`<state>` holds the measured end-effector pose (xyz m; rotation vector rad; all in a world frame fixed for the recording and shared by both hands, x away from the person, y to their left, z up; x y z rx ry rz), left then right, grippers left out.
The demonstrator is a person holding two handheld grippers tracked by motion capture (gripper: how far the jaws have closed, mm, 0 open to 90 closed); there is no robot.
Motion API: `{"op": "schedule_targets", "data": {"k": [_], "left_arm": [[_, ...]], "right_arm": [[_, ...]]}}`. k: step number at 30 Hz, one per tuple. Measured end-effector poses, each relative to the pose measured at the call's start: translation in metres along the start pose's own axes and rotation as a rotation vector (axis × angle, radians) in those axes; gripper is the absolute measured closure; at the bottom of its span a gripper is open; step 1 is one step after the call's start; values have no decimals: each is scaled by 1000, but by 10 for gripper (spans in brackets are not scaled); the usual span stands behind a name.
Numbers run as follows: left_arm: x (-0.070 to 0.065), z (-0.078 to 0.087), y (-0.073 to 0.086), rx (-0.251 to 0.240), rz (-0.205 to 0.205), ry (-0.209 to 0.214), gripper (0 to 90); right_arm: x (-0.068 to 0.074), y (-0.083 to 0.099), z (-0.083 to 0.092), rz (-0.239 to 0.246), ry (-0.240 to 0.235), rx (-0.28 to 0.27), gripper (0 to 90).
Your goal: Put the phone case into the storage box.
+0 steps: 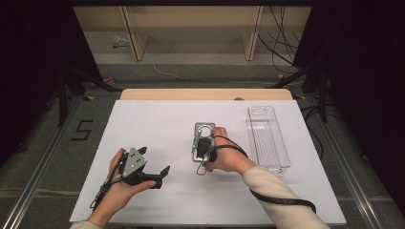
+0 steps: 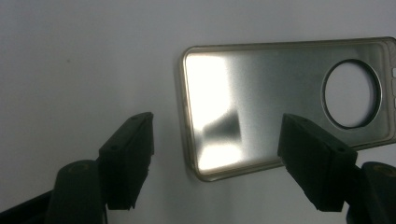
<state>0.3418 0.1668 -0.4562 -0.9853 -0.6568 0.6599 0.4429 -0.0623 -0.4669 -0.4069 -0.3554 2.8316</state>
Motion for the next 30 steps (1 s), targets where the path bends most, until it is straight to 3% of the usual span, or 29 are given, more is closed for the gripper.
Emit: {"op": "schedule_targets", "data": {"k": [7, 13, 30], "left_arm": [[0, 0, 0, -1, 1, 0, 2], [0, 0, 0, 0, -1, 0, 2], [0, 0, 0, -1, -1, 2, 4]], "right_arm": [[-3, -4, -8, 43, 17, 48, 328], [-4, -6, -11, 50, 19, 82, 341], [-4, -12, -15, 81, 1, 108, 417]]}}
Point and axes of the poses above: each handheld gripper's, and its own axes: z roughly backward along the jaws, y roughly out of its underside, x roughly to its left, the point moved 2 cm from there along -z, roughly forward along the jaws, and after that the axes turned 8 degrees about -z, right-handed, at the moved point
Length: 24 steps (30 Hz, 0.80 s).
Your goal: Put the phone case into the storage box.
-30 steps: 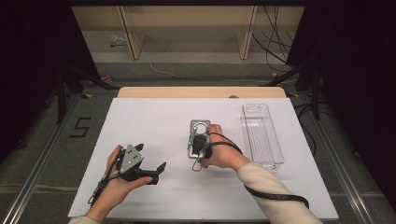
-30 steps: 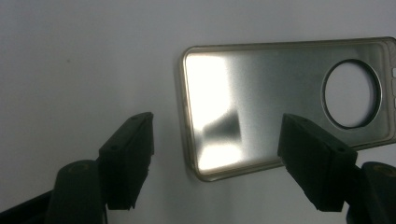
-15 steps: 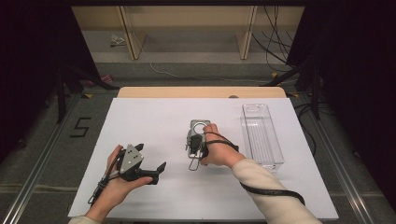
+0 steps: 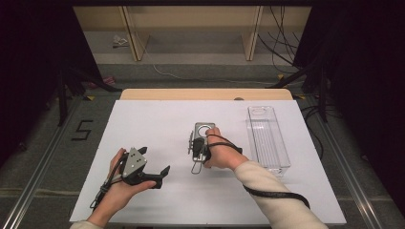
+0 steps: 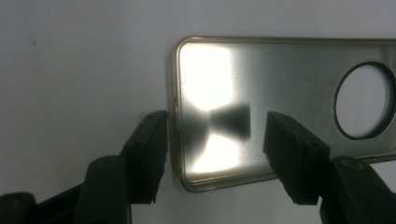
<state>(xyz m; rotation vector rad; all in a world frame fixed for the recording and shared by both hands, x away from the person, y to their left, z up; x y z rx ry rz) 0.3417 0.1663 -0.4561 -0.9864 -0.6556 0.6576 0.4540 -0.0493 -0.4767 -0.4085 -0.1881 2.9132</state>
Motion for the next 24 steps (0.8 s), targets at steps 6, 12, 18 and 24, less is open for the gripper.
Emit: {"op": "schedule_targets", "data": {"k": [6, 12, 18, 24], "left_arm": [[0, 0, 0, -1, 0, 0, 4], [0, 0, 0, -2, 1, 0, 4], [0, 0, 0, -2, 2, 0, 6], [0, 0, 0, -2, 3, 1, 7]], "right_arm": [[-1, -3, -1, 21, -4, -1, 448], [0, -4, 0, 35, -19, 14, 503], [1, -5, 0, 45, -41, 24, 571], [0, -6, 0, 53, -50, 21, 598]]}}
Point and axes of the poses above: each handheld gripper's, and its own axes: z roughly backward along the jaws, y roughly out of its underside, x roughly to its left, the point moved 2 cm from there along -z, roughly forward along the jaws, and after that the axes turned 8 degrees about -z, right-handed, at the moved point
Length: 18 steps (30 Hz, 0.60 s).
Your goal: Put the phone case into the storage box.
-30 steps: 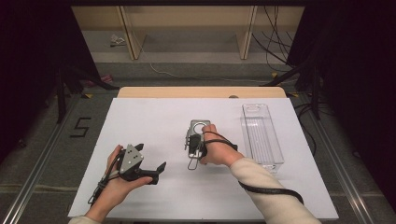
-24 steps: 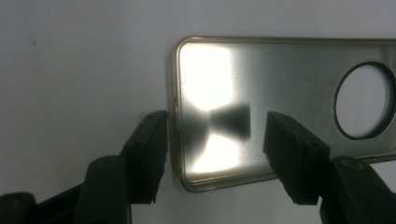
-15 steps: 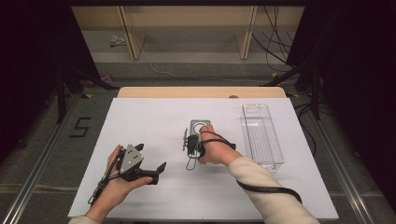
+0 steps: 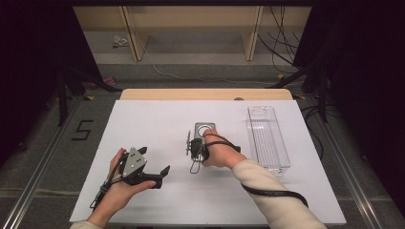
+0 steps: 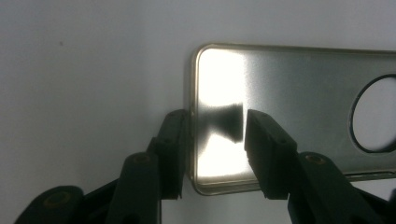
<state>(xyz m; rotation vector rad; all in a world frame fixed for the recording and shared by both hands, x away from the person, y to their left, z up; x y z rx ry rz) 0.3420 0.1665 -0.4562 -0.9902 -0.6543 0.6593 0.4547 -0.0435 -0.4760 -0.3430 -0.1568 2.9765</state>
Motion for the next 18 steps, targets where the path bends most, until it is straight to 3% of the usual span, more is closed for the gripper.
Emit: {"op": "schedule_targets", "data": {"k": [11, 18], "left_arm": [[0, 0, 0, 0, 1, -2, 9], [0, 0, 0, 0, 1, -2, 9]], "right_arm": [[2, -2, 0, 26, -24, 21, 686], [4, -2, 0, 15, -46, 32, 751]]}}
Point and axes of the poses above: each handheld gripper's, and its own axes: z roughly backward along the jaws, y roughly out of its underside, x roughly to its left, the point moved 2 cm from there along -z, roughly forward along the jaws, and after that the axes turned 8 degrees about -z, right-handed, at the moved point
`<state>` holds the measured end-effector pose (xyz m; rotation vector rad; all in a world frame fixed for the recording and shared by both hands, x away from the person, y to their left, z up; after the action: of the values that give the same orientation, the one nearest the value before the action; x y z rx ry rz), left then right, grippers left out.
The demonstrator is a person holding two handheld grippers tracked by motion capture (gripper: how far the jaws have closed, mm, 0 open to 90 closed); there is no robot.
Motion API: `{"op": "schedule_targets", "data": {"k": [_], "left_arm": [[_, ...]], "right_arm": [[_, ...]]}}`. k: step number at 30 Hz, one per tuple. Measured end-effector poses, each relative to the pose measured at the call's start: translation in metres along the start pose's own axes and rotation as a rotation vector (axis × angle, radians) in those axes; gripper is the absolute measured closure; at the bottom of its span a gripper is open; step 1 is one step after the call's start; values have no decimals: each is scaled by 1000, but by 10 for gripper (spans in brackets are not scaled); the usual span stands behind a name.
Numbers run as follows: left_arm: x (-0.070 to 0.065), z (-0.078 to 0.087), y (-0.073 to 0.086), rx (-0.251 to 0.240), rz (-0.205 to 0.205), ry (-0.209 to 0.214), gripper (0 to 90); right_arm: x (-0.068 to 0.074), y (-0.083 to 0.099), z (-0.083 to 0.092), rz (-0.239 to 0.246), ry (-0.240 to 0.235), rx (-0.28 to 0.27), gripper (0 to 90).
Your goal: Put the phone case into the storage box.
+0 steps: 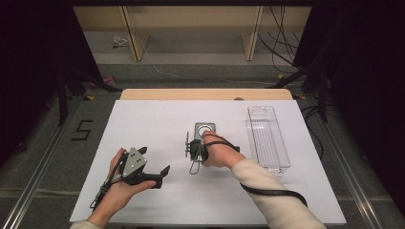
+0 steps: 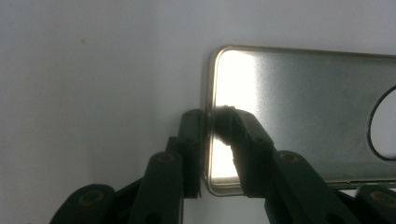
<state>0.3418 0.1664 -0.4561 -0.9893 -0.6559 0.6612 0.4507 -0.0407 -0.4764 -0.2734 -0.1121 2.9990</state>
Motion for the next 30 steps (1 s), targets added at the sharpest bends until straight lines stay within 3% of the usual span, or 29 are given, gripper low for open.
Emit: {"op": "schedule_targets", "data": {"k": [16, 30], "left_arm": [[0, 0, 0, 0, 0, 1, 14], [0, 0, 0, -2, 0, -1, 15]], "right_arm": [[2, 0, 0, -27, -23, 9, 847], [2, -1, 0, -30, -6, 20, 874]]}}
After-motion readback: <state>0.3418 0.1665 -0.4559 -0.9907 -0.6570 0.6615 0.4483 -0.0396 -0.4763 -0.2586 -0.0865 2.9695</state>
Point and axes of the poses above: each handheld gripper's, and its own axes: z roughly backward along the jaws, y roughly out of its underside, x roughly to its left, the point moved 2 cm from there along -z, roughly forward along the jaws, and after that the axes turned 8 degrees about -z, right-handed, at the moved point
